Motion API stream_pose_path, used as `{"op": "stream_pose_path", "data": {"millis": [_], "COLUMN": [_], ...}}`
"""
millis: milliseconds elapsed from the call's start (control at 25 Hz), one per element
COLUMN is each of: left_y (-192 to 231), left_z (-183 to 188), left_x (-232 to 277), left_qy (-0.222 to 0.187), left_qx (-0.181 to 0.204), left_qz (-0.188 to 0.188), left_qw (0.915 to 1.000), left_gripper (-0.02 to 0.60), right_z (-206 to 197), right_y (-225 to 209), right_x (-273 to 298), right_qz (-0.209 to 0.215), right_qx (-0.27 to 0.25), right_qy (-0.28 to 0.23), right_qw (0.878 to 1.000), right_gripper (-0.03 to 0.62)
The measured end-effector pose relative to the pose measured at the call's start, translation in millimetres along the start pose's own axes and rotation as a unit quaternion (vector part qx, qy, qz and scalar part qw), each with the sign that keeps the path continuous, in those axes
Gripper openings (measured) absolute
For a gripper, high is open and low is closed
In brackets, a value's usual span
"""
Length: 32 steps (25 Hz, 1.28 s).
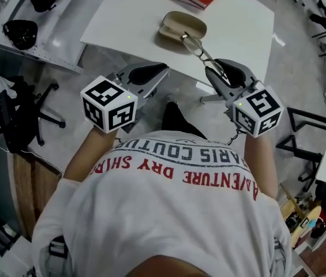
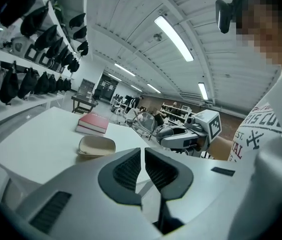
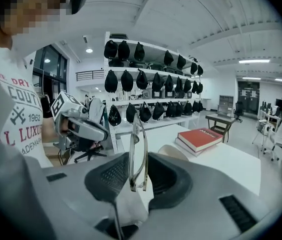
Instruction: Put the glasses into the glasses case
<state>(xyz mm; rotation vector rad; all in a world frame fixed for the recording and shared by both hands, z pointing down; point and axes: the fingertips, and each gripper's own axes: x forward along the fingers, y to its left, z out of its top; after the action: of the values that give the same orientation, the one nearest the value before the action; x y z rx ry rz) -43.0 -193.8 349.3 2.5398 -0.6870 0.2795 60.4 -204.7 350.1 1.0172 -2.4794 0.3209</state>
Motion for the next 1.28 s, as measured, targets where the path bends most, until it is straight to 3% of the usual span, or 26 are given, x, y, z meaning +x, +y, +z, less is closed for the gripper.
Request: {"op": "stream_pose_path", "data": {"millis": [720, 1080, 1280], "left_y": [97.7, 137.1, 160.0], "left_z": [25.6, 29.6, 29.9], "left_x": [46.8, 37.5, 29.7], "left_qy": [0.007, -0.021, -0.034], "left_qx": [-0.053, -0.086, -0.102], "left_qz": [0.089, 0.133, 0.16], "left_qw": [0.9945, 0.9871, 0.9812], "left_gripper": [0.046, 0.046, 0.046], "right_z": [-31.6, -64.0, -79.9], "right_y": [-82.9, -89.3, -93.5], "right_x": [119.0, 166.7, 185.4], "right_qz": [0.074, 0.089, 0.089], "right_qx": [-0.086, -0.225, -0.272], "right_qy": [0.09, 0.144, 0.165], "right_qw": [0.99, 0.96, 0.944], "right_gripper": [0.115, 0.117, 0.117]}}
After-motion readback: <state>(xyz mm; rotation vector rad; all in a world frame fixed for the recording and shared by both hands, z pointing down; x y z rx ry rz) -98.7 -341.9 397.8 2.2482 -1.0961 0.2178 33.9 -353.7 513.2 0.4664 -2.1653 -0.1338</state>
